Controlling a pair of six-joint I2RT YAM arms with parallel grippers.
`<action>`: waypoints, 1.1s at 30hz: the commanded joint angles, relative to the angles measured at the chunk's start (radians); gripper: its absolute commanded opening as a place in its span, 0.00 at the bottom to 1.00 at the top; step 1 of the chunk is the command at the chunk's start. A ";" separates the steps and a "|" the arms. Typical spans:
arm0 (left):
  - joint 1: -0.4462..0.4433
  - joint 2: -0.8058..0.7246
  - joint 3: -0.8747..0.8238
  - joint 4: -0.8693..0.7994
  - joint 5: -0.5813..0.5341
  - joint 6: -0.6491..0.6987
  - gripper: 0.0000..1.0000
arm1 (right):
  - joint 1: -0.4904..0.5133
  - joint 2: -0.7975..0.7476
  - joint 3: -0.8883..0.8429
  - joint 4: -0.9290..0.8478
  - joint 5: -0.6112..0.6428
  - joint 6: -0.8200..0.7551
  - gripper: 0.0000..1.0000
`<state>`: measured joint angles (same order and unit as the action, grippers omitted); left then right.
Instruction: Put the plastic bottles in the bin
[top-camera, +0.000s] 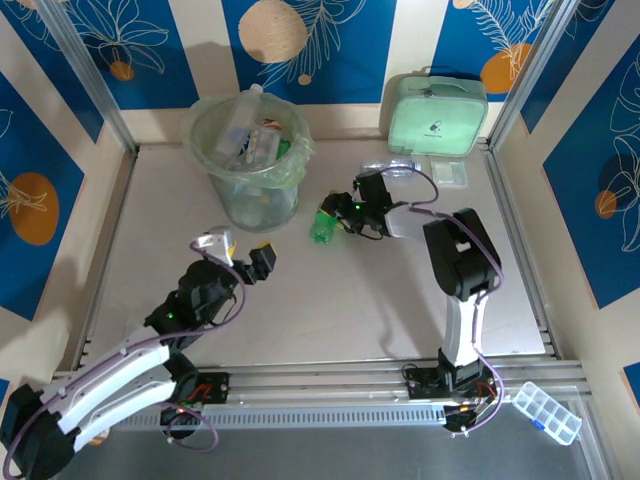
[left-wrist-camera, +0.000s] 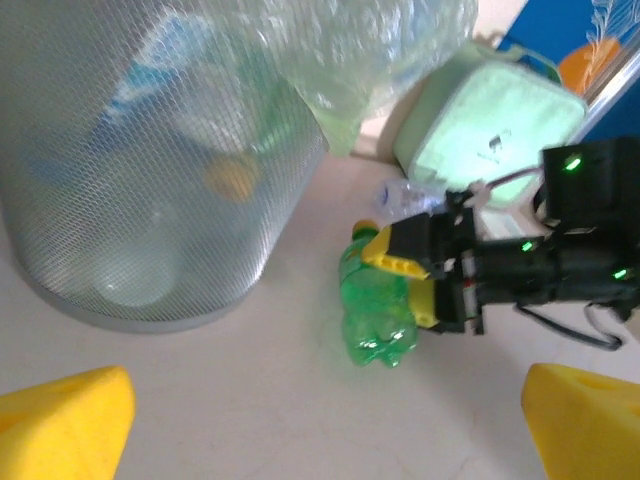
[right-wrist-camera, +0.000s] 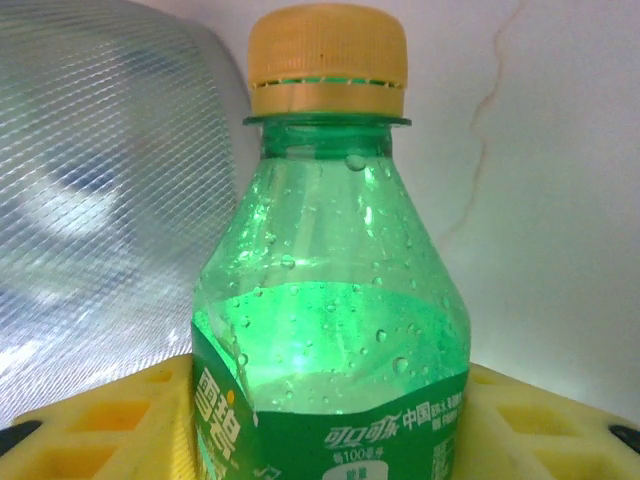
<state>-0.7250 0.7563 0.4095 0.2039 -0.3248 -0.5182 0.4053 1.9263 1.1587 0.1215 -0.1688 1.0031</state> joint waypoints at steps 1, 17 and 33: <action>-0.001 0.104 0.075 0.063 0.138 0.002 0.99 | 0.007 -0.170 -0.090 0.036 -0.005 -0.068 0.55; 0.018 0.456 0.165 0.331 0.684 -0.055 0.99 | 0.228 -0.708 -0.390 -0.053 0.149 -0.304 0.56; 0.019 0.517 0.157 0.450 0.788 -0.057 0.80 | 0.320 -0.745 -0.464 0.091 0.135 -0.303 0.57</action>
<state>-0.7109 1.2602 0.5526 0.5583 0.4164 -0.5686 0.7059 1.1736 0.7113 0.1707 -0.0177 0.7063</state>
